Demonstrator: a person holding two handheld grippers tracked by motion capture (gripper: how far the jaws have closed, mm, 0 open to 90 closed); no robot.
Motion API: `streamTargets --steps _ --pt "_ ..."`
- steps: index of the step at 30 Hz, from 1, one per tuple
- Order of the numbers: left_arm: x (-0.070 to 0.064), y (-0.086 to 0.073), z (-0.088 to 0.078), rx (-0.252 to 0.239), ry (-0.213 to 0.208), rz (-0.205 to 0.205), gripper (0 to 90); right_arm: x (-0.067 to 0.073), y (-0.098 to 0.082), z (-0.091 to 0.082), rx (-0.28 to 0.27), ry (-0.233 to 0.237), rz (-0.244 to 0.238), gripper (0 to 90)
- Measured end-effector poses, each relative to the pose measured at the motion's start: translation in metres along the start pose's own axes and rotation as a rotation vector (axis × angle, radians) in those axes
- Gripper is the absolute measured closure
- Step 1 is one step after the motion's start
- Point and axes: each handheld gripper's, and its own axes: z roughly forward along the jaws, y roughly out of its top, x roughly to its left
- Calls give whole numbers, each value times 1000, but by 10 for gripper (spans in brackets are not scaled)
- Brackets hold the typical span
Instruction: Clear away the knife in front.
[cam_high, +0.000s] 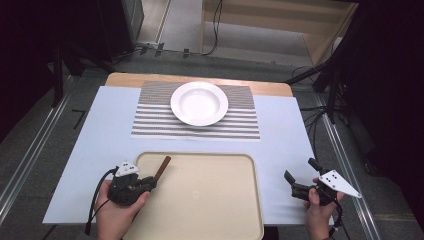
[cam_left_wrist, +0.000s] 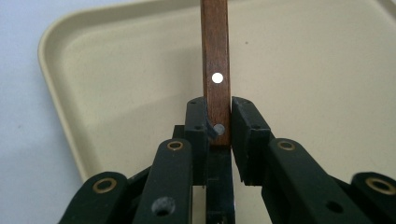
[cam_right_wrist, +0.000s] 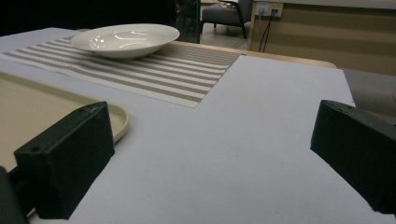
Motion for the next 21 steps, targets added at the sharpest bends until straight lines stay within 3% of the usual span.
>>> streamTargets --steps 8,16,18,20,21 --pt "1 -8 1 10 3 -7 763 0 0 0 1 -1 -2 0" --pt "0 -13 4 11 56 -14 757 0 0 0 3 -1 -3 0" --pt "3 -11 4 3 54 -28 665 0 0 0 2 -1 -4 0" --pt "2 -7 2 -15 52 -11 647 0 0 0 2 -1 -3 0" --pt "1 -5 1 -21 50 1 682 0 0 0 2 -1 -3 0"
